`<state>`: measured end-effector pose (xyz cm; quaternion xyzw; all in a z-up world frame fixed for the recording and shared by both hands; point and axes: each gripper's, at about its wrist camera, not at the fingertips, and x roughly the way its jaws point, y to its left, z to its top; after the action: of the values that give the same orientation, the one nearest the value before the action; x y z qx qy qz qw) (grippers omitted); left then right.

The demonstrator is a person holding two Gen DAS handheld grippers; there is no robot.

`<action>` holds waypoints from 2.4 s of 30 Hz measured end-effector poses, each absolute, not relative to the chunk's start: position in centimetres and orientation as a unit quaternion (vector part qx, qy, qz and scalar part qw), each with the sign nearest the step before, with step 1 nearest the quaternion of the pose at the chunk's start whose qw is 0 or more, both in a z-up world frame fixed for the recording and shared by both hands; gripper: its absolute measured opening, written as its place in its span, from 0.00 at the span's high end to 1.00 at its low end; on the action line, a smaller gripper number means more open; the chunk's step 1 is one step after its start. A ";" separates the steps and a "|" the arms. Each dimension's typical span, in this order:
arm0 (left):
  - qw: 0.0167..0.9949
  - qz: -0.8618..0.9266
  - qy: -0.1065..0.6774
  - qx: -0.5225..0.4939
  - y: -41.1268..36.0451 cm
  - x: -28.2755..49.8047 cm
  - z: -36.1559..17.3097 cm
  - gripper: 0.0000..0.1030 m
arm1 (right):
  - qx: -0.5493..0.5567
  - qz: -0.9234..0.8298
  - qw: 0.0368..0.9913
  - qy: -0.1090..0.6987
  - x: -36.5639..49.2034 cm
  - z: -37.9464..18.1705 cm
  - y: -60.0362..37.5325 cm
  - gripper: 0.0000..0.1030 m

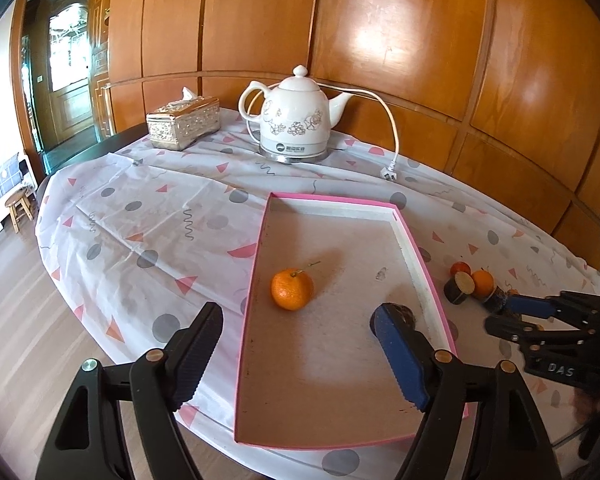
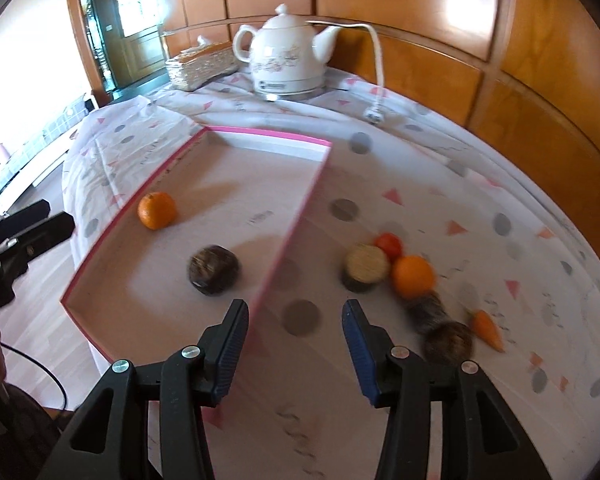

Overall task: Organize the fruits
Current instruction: 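Carry the dark round cake into the pink tray and release it with the right gripper, then reach the left gripper to the cut cylindrical piece and grasp it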

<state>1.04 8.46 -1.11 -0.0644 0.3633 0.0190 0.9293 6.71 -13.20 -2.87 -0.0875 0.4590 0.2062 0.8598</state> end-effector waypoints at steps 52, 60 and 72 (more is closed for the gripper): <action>0.868 -0.193 0.448 0.097 -8.0 9.6 -3.6 0.48 | 0.038 -0.073 0.836 0.542 5.2 -6.8 -41.2 0.52; 0.846 -0.209 0.474 0.126 -10.7 12.9 -5.4 0.52 | 0.069 -0.093 0.827 0.549 5.2 -7.0 -42.9 0.52; 0.831 -0.207 0.498 0.140 -12.6 15.8 -7.7 0.57 | 0.109 -0.146 0.831 0.526 4.6 -6.0 -45.7 0.52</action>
<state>15.82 -12.56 -7.66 0.1399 0.4976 -0.2074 0.8305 4.59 -45.69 -6.00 0.1086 0.5262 -0.1463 0.8306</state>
